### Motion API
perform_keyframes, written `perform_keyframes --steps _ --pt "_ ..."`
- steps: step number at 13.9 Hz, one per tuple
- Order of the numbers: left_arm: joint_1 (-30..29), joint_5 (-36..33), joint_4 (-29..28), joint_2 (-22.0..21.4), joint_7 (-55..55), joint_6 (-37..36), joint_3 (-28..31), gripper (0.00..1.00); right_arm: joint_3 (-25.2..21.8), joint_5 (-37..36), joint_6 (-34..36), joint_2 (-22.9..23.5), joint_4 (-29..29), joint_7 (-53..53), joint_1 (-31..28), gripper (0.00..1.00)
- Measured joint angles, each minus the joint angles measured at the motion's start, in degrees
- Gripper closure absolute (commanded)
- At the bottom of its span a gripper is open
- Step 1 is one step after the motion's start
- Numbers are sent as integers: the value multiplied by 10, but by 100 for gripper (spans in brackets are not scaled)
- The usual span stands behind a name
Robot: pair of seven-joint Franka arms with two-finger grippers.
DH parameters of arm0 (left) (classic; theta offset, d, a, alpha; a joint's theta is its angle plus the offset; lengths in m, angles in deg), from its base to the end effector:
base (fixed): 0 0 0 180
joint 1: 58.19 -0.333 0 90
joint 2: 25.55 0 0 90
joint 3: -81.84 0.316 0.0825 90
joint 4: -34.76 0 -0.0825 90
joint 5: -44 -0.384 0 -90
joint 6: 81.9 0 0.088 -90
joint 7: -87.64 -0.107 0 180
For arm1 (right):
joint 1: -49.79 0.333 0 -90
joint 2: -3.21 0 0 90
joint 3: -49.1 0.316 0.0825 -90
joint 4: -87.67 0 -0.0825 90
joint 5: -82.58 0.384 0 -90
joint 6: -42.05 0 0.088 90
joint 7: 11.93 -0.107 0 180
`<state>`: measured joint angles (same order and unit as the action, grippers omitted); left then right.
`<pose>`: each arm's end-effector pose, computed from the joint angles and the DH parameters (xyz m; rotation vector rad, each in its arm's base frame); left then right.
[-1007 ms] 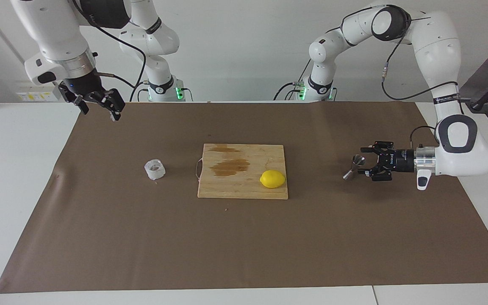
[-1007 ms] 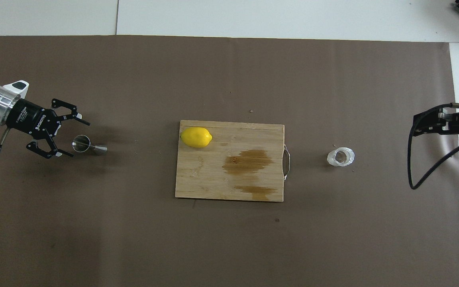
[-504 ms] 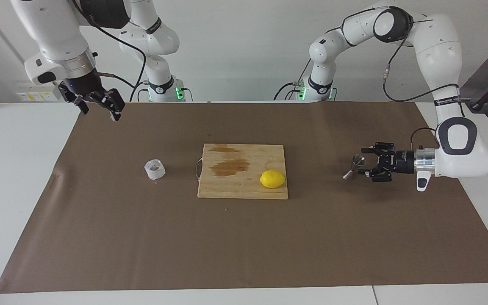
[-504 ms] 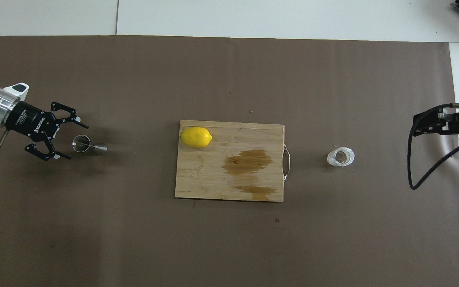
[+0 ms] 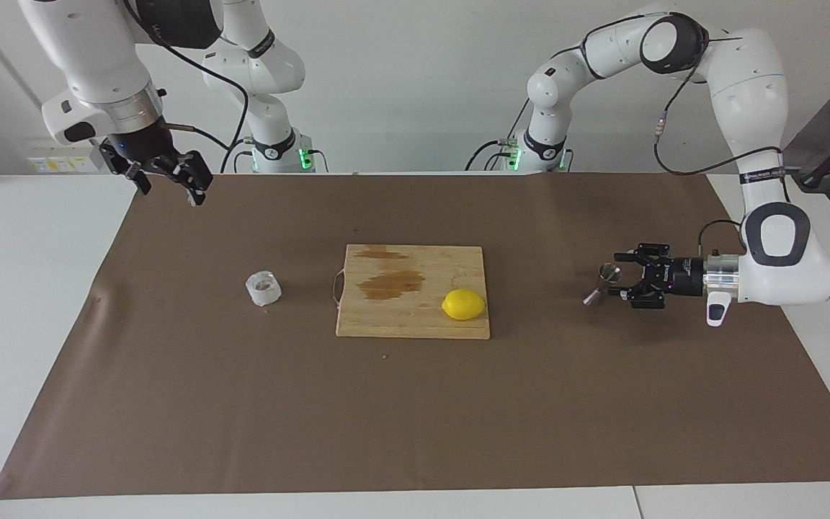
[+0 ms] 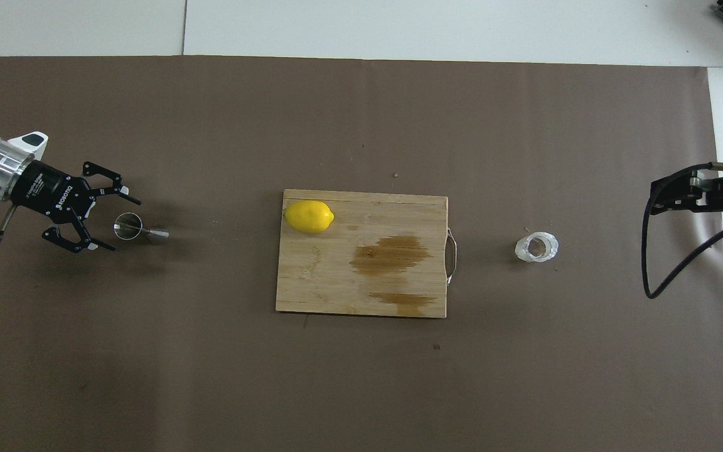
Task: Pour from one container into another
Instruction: 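Lower the left gripper around the metal cup and close it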
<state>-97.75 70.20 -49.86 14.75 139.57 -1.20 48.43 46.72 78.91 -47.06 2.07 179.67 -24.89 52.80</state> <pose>0.6287 0.0790 0.3167 2.0064 1.2108 -1.1926 0.5461 -0.0012 0.6179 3.0572 -0.3302 -0.0352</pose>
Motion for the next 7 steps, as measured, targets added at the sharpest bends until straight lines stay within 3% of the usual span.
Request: perform_keyframes --steps 2,7 --pt "0 0 0 2 0 1 -1 26 0 0 0 0 0 0 0 0" --pt "0 0 0 3 0 2 -2 32 0 0 0 0 0 0 0 0"
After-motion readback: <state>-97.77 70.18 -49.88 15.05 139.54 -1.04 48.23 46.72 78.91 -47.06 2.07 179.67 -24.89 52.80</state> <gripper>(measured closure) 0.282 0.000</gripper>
